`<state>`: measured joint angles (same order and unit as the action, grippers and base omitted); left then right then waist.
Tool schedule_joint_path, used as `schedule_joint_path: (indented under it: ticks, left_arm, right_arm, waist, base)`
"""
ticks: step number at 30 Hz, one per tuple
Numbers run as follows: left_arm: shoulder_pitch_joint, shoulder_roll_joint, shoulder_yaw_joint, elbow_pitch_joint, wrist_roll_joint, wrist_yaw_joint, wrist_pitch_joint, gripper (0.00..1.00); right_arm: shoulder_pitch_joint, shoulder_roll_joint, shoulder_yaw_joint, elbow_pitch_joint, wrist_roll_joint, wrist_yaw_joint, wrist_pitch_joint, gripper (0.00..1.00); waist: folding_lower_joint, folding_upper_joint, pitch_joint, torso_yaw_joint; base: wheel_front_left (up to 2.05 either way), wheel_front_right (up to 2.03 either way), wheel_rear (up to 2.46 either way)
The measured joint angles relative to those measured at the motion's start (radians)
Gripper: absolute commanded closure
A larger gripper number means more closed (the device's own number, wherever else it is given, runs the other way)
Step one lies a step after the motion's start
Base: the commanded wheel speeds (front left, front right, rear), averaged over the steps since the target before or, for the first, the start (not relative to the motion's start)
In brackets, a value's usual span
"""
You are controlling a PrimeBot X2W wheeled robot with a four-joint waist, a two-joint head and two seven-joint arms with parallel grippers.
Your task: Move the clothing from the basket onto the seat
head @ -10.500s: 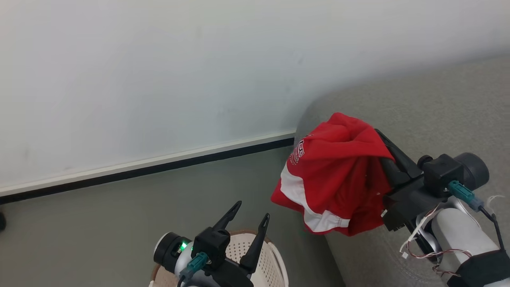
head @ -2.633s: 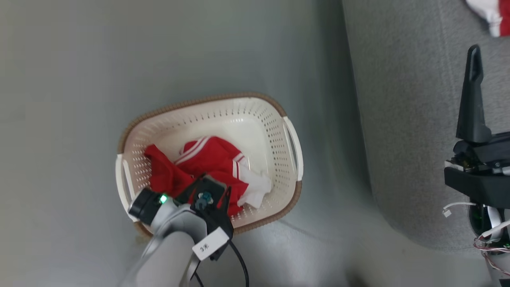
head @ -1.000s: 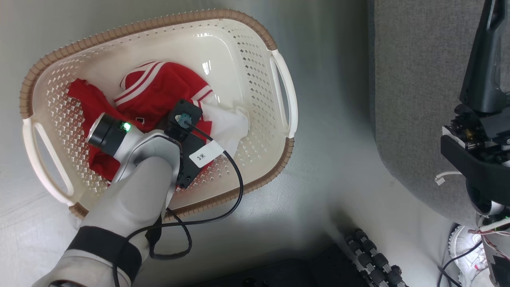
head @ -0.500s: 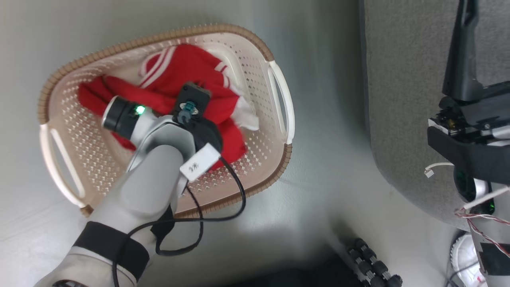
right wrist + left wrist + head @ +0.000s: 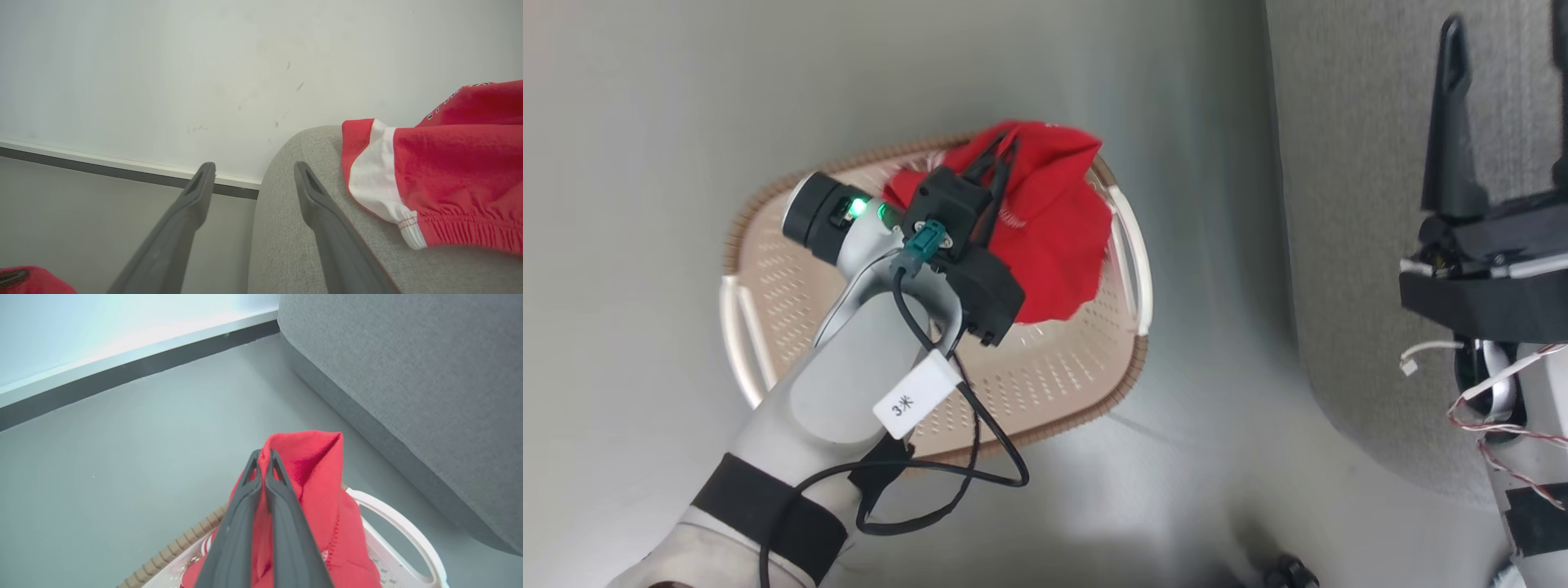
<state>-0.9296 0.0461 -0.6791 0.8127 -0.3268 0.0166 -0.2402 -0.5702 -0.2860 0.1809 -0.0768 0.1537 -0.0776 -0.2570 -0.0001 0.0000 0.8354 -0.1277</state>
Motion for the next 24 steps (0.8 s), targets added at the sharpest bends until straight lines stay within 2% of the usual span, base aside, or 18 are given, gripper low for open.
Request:
schedule_joint_path:
  ticks: [10, 24]
  left_arm:
    - [0.000, -0.004, 0.019, -0.120, -0.058, -0.019, -0.010, 1.00]
    - [0.072, 0.022, 0.102, -0.190, -0.106, -0.027, -0.010, 1.00]
  right_arm:
    - [0.022, 0.005, 0.003, 0.122, 0.032, 0.026, 0.000, 0.00]
    - [0.007, 0.033, 0.095, 0.286, 0.030, 0.105, 0.000, 0.00]
  waist:
    - [0.0000, 0.0000, -0.157, 0.066]
    - [-0.0001, 0.0000, -0.372, 0.107]
  base:
    - [0.00, 0.00, 0.00]
    - [0.00, 0.00, 0.00]
